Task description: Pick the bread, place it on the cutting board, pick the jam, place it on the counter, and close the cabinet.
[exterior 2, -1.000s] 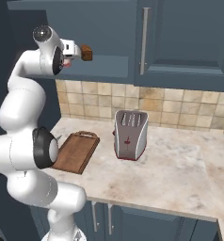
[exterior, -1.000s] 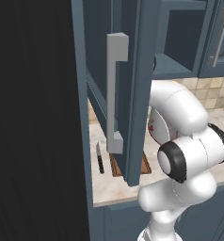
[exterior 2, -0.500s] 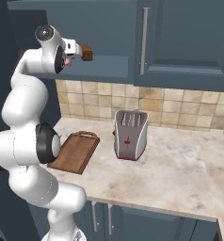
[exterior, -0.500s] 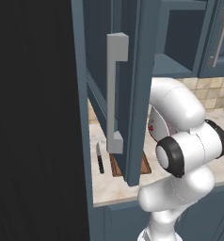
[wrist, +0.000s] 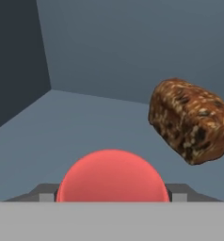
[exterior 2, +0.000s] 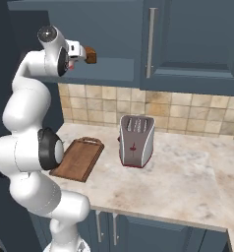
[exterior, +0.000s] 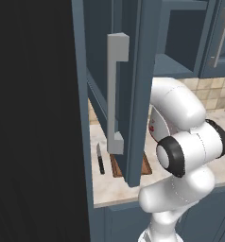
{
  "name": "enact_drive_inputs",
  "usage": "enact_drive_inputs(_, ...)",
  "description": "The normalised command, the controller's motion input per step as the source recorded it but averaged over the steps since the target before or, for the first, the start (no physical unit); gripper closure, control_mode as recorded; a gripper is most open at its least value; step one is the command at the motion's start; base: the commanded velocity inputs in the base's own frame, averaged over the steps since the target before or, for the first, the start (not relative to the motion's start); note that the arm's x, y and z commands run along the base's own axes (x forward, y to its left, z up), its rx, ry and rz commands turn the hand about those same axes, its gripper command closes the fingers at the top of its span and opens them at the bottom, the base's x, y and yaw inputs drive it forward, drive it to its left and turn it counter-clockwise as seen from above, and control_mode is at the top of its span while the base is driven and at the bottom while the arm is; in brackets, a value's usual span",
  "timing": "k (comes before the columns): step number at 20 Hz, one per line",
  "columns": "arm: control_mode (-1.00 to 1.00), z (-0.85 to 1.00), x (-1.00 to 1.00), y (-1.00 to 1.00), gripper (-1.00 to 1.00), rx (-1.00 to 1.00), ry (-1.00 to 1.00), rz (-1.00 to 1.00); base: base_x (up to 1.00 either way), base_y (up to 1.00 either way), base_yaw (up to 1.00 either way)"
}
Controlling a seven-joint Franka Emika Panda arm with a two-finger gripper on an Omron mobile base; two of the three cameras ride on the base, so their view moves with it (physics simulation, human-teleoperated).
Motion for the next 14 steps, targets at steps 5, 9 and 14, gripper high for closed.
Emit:
enact_drive_inputs(5, -1.0, 0.0, 0.0, 0.0, 1.0, 0.0, 0.0, 0.03, 0.0, 0.0, 0.0)
enact_drive_inputs(9, -1.0, 0.0, -0.03, 0.0, 1.0, 0.0, 0.0, 0.04, 0.0, 0.0, 0.0)
enact_drive_inputs(14, -1.0, 0.0, -0.2, -0.06, 1.0, 0.0, 0.0, 0.02, 0.0, 0.0, 0.0)
